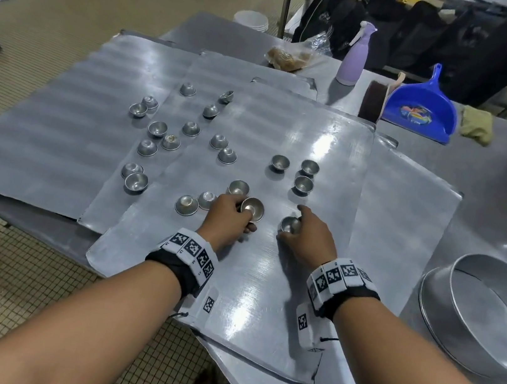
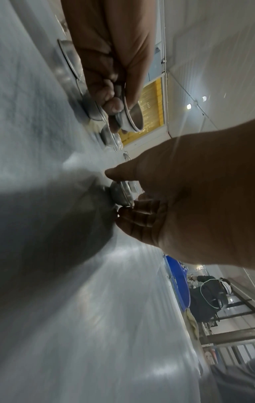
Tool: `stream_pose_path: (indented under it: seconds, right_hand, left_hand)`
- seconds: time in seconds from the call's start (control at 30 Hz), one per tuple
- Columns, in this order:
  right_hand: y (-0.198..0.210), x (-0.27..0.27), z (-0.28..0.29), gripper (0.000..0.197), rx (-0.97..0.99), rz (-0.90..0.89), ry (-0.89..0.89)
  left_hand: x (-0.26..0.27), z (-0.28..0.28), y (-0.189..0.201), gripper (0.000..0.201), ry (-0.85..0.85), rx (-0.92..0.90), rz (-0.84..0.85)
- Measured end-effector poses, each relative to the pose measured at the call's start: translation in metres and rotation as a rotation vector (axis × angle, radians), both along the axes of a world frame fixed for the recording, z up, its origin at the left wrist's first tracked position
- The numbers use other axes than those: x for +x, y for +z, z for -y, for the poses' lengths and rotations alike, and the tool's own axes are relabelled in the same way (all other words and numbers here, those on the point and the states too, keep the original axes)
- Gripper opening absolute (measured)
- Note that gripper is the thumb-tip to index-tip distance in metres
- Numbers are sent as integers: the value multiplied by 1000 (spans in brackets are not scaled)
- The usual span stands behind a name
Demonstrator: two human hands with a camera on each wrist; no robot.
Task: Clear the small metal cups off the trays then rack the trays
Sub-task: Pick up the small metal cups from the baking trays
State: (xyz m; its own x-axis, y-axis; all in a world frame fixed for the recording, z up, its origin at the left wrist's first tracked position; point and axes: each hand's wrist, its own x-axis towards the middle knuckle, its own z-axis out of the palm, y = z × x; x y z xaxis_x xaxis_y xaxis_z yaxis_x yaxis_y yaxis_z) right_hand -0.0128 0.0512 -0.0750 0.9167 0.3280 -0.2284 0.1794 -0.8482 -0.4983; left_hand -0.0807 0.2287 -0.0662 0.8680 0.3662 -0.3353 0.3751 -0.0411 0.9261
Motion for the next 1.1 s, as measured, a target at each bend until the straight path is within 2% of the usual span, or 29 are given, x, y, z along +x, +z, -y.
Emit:
stream_pose_path:
  seconds: [0.1, 0.3, 0.5, 0.7, 0.83, 0.97, 1.03, 1.1]
  right_hand:
    - [-5, -8, 6, 54, -18, -3, -1]
    - [-3, -19, 16, 54, 128, -17, -59]
    - [6, -26, 15, 59, 287, 40, -97]
    - [20, -24, 5, 60, 352, 141, -44]
    - [20, -19, -3, 60, 358, 159, -42]
    - [19, -14, -8, 69, 330, 104, -15]
    - [16, -10, -6, 76, 294, 60, 13]
    - [9, -2, 0, 75, 263, 22, 9]
  left_hand:
    - [0, 6, -4, 21, -20, -21, -3]
    - [3, 13, -2, 27, -75, 8, -8]
    - [10, 13, 0, 25, -46, 48, 27]
    - [19, 22, 10, 20, 15, -154, 58]
    - [22, 30, 18, 24, -27, -339, 101]
    - [27, 28, 16, 17, -84, -189, 113]
    - [32, 20, 11, 17, -35, -125, 89]
    - [36, 10, 8, 18, 34, -77, 68]
